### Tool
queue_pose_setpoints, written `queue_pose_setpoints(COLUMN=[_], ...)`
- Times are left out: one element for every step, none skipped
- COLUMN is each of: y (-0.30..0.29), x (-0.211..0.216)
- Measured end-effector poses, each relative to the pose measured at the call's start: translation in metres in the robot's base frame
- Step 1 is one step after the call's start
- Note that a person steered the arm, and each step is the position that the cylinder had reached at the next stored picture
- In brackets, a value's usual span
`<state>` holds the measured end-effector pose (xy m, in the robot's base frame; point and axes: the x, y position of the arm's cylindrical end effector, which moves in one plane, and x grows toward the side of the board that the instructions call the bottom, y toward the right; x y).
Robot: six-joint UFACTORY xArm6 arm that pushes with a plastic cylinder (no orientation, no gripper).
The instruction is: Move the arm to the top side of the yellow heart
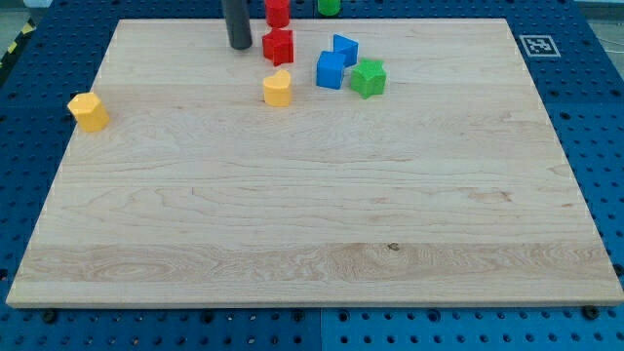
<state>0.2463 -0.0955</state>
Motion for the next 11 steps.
queue_pose_setpoints(y=[0.028, 0.066, 0.098, 0.126, 0.15, 0.131, 0.061, -0.002, -0.067, -0.071, -0.056], x=[0.008, 0.054, 0.107, 0.159, 0.214, 0.222, 0.222, 0.221, 0.213, 0.178, 0.128])
